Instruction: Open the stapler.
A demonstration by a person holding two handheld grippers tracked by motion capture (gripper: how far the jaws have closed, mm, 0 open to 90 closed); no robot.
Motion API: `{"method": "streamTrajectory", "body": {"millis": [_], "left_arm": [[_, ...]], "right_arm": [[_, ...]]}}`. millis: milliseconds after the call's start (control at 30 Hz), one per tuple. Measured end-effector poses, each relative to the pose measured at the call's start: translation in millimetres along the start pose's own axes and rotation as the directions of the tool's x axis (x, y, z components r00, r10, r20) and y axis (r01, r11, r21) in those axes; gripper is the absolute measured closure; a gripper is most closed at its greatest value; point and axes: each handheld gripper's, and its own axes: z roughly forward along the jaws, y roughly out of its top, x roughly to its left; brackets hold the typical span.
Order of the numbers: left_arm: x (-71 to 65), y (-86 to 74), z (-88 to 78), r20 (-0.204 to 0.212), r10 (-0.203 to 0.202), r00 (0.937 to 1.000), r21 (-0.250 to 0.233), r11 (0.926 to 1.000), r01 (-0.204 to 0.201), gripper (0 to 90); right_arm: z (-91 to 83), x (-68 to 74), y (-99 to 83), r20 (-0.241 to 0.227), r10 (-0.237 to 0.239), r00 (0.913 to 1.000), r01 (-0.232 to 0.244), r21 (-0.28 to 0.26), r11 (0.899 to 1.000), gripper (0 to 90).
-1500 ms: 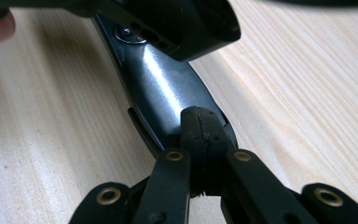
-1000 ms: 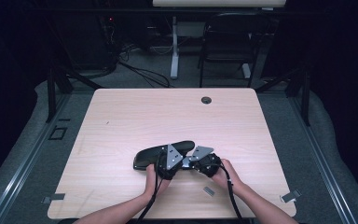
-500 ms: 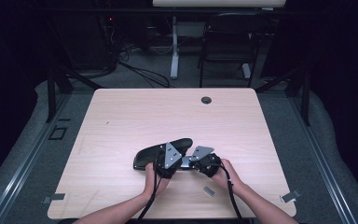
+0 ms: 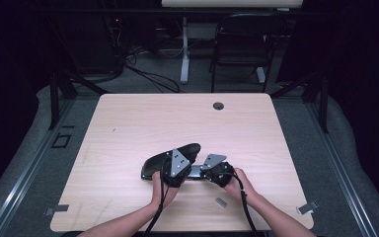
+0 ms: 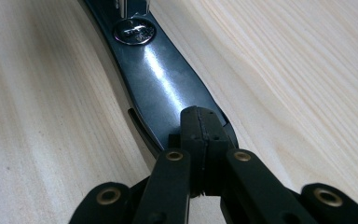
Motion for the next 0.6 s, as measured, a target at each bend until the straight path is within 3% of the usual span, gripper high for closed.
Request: {"method": "streamTrajectory", "body": {"millis": [267, 600], "left_arm": [[3.3, 5.3, -5.7, -0.004, -0.024, 0.9997, -0.022, 0.9995, 0.024, 90.0], [8.8, 10.3, -14.7, -0.022, -0.05, 0.9985, -0.051, 0.9975, 0.049, 90.0]], "right_arm": [[-1.9, -2.3, 1.4, -0.012, -0.013, 0.9998, 0.014, 0.037, 0.999, 90.0], [-1.0, -1.8, 3.1, -0.014, -0.007, 0.9999, 0.008, 0.039, 0.999, 90.0]]}}
